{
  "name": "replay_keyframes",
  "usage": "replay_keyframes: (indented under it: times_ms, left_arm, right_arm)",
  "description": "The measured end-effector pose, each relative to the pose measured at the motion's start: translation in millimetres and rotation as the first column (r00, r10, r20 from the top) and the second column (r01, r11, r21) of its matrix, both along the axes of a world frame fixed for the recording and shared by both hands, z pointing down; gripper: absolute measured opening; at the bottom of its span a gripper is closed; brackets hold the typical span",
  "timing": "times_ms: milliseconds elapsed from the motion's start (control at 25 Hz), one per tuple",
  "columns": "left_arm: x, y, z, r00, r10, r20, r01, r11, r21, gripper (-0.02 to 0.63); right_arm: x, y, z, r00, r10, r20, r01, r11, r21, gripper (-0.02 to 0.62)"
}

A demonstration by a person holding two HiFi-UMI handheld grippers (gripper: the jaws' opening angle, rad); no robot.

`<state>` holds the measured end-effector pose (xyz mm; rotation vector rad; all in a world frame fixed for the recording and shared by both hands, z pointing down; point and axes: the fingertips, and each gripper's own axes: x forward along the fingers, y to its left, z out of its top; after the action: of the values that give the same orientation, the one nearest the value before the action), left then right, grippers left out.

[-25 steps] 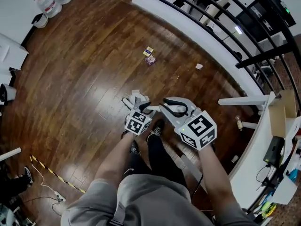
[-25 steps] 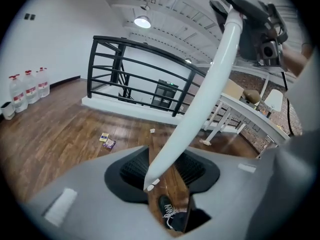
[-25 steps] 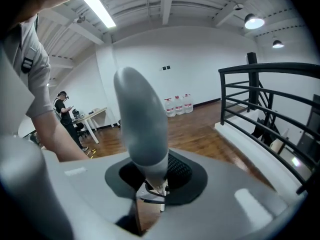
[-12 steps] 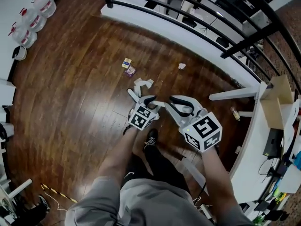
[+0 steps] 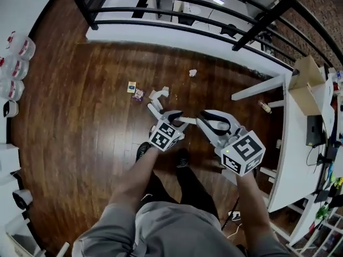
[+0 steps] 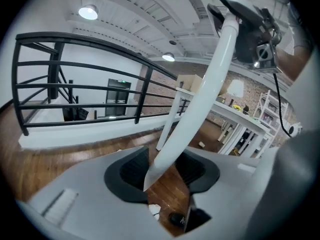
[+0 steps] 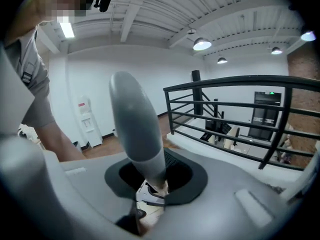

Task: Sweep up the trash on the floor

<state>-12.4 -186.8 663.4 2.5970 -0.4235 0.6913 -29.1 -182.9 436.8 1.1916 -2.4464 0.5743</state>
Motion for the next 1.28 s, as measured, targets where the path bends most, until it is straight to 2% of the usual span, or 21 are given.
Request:
replay_keyframes:
  times_ms: [120,200,320,400,480,560,800,880,960,1080,1160,1280]
  left_arm:
    - [2.9,16.5,-15.4,0.989,0.148,-0.025,-0.149,0.989,-0.008,0.158]
    - [1.3,31.8,-23.6,0.966,0.257,-0.029,-0.257,0.966,-0.005,0.155]
    - [-1.8,60.1,-31.1,0.916,0.4,-0.015,-0.4,0.917,-0.002,0.152]
    - [6.4,90.7,-33.7,0.874,0.486,-0.007,-0.486,0.874,-0.006,0.153]
    - [16.9,125.2,-36.5,0.815,0.579,0.001,-0.579,0.815,-0.005,0.153]
    - [26.4,156.2,-39.5,0.746,0.665,0.01,-0.665,0.746,0.001,0.153]
    - [69.3,259.7,-48.0,0.563,0.826,0.007,-0.826,0.563,0.022,0.153]
    - [75.8,294.2,-48.1,0.49,0.871,0.0,-0.871,0.49,0.023,0.155]
    - [77.3,331.1,-45.5,0.405,0.914,-0.009,-0.914,0.405,0.016,0.155]
    - [78.6,372.0,-35.8,0.288,0.957,-0.019,-0.957,0.289,0.006,0.155]
    - [78.2,390.5,-24.7,0.234,0.972,-0.036,-0.972,0.234,-0.004,0.155]
    - [73.6,410.0,-1.7,0.165,0.985,-0.045,-0.986,0.165,-0.021,0.155]
  right_arm:
    - [7.2,5.9,-16.0,0.984,0.175,0.024,-0.175,0.985,-0.001,0.071]
    - [7.8,16.8,-24.2,0.957,0.288,0.035,-0.289,0.957,0.004,0.071]
    - [6.6,43.4,-31.2,0.912,0.408,0.045,-0.409,0.912,0.015,0.071]
    - [16.6,75.5,-33.3,0.875,0.481,0.05,-0.482,0.876,0.009,0.071]
    - [30.7,112.6,-35.8,0.823,0.565,0.063,-0.566,0.824,0.001,0.071]
    - [44.5,147.3,-39.5,0.756,0.649,0.083,-0.652,0.758,0.001,0.071]
    - [87.2,256.4,-47.9,0.559,0.82,0.122,-0.828,0.56,0.022,0.071]
    - [89.3,288.1,-48.1,0.502,0.858,0.11,-0.864,0.502,0.031,0.072]
    - [88.2,318.7,-46.4,0.444,0.891,0.089,-0.896,0.443,0.035,0.072]
    - [89.9,351.1,-38.2,0.343,0.937,0.065,-0.939,0.341,0.039,0.072]
    - [92.1,366.0,-27.7,0.263,0.963,0.056,-0.965,0.261,0.034,0.072]
    - [91.5,381.5,-5.9,0.149,0.987,0.052,-0.989,0.148,0.022,0.072]
